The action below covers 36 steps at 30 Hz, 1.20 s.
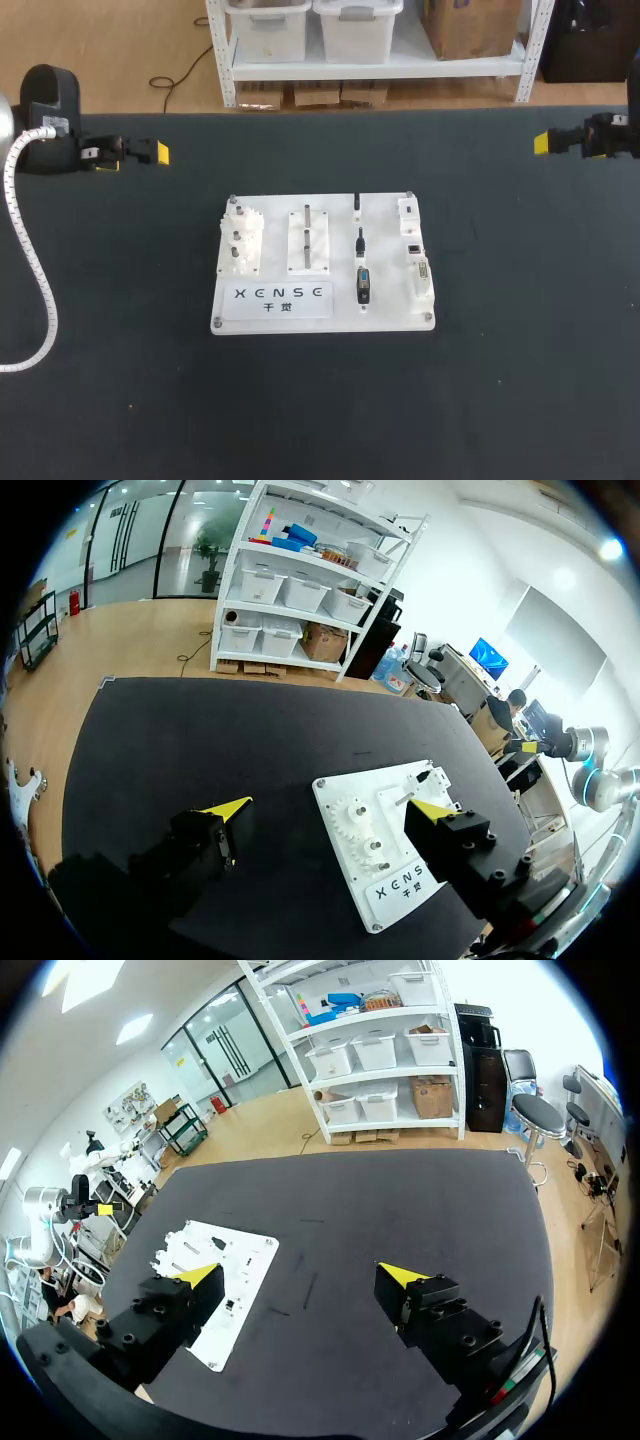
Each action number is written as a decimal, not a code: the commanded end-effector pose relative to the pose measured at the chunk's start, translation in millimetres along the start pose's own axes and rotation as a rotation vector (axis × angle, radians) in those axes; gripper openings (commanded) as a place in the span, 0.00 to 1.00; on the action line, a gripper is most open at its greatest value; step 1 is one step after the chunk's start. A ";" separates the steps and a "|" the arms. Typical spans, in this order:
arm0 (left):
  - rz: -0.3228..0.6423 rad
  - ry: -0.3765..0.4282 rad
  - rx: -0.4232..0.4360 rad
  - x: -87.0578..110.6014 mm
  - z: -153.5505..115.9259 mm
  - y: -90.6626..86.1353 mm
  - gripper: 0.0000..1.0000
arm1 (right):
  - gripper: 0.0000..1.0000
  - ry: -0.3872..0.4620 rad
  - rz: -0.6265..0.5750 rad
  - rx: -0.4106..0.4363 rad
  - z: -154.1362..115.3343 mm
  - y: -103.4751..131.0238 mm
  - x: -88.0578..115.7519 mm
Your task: Insert the USB connector, Ethernet cable, and multi-pin plug into their matching sockets one by one.
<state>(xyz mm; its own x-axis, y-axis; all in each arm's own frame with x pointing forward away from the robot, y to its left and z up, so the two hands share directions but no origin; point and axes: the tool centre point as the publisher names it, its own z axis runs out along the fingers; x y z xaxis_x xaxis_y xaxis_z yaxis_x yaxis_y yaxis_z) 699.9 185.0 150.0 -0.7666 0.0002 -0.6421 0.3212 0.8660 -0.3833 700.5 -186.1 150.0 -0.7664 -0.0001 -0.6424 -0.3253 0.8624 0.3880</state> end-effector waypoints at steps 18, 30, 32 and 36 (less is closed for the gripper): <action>0.000 0.000 0.000 0.0 0.0 0.0 1.00 | 1.00 0.117 -0.036 0.152 30.2 39.9 -25.0; 0.000 0.000 0.000 0.0 0.0 0.0 1.00 | 1.00 0.337 -0.061 0.350 86.0 134.8 -22.1; 0.000 0.000 0.000 0.0 0.0 0.0 1.00 | 1.00 0.364 -0.064 0.379 96.2 144.7 -14.8; 0.000 0.000 0.000 0.0 0.0 0.0 1.00 | 1.00 0.452 -0.024 0.459 114.4 155.9 3.5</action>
<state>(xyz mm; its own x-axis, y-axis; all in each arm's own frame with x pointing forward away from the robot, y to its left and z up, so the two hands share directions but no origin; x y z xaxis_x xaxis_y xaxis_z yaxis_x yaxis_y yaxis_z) 699.9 185.0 149.9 -0.7666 0.0001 -0.6421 0.3212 0.8660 -0.3833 706.1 -18.7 141.0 -0.9386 -0.1496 -0.3109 -0.2216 0.9521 0.2108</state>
